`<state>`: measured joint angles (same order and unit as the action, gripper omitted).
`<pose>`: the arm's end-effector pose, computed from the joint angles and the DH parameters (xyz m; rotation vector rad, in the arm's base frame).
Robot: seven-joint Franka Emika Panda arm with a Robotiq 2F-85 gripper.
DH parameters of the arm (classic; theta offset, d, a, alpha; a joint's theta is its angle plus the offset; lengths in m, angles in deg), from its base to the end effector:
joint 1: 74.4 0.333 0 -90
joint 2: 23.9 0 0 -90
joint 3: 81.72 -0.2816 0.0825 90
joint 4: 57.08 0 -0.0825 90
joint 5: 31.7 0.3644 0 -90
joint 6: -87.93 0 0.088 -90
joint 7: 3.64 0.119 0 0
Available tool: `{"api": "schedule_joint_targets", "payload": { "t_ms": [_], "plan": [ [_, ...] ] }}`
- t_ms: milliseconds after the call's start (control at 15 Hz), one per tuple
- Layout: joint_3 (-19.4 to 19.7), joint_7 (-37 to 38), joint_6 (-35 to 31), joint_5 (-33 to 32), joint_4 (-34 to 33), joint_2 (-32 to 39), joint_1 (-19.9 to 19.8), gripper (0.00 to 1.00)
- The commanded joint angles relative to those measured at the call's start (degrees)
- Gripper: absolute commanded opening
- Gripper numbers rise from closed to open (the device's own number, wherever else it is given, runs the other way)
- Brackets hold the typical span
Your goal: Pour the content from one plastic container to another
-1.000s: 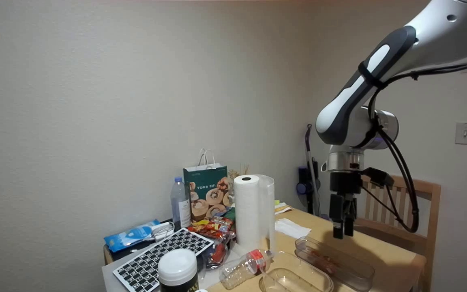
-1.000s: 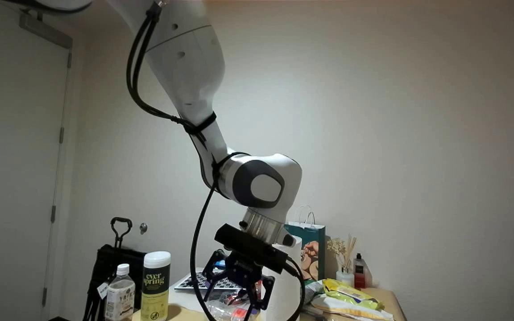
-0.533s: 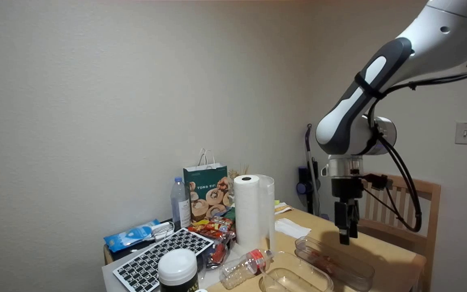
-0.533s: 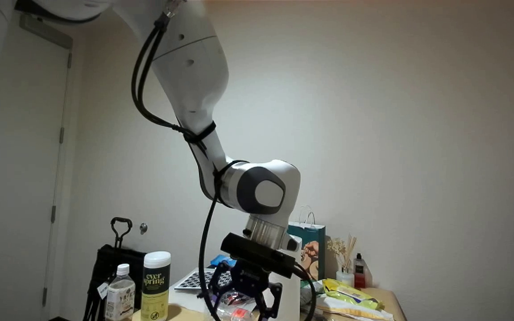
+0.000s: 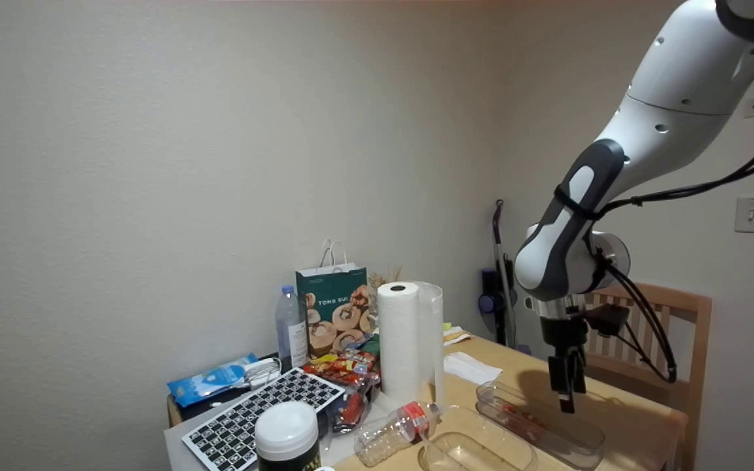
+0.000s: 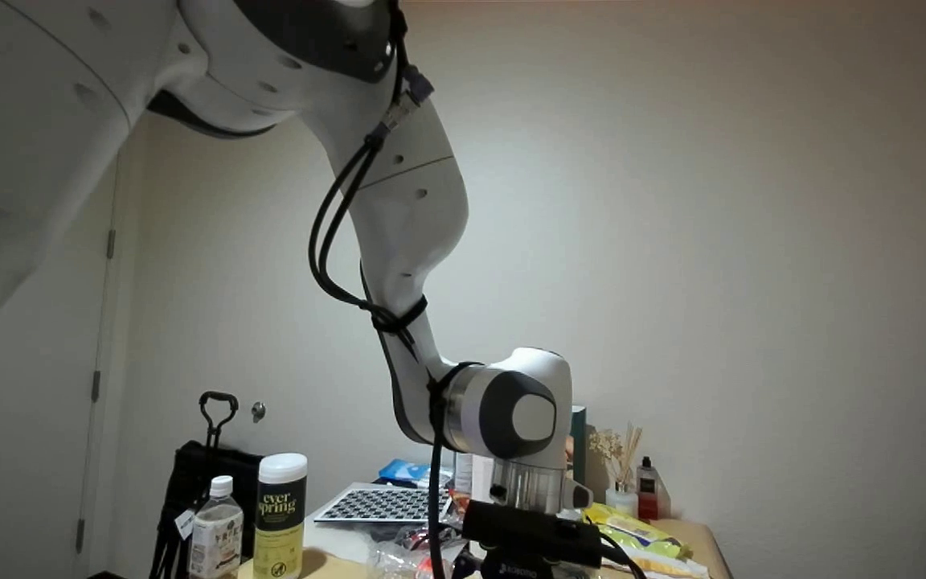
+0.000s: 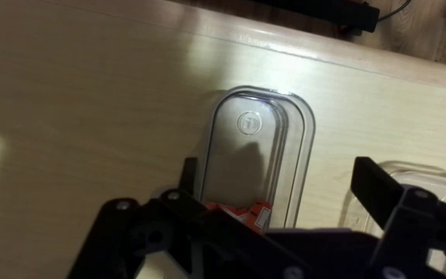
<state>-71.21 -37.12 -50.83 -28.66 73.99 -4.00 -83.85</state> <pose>0.4535 -0.1700 0.1591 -3.0479 -0.3007 0.3052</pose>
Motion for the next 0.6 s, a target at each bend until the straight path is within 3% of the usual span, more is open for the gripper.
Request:
{"api": "schedule_joint_targets", "payload": {
  "t_ms": [0,200,533],
  "plan": [
    [-2.4,0.9,0.1,-1.3,-0.9,0.6,-2.5,1.00],
    [-2.7,0.9,0.1,-1.3,-1.5,1.0,-2.6,1.00],
    [-2.4,0.3,0.4,-5.5,-6.9,8.6,-3.9,1.00]
  ]
}}
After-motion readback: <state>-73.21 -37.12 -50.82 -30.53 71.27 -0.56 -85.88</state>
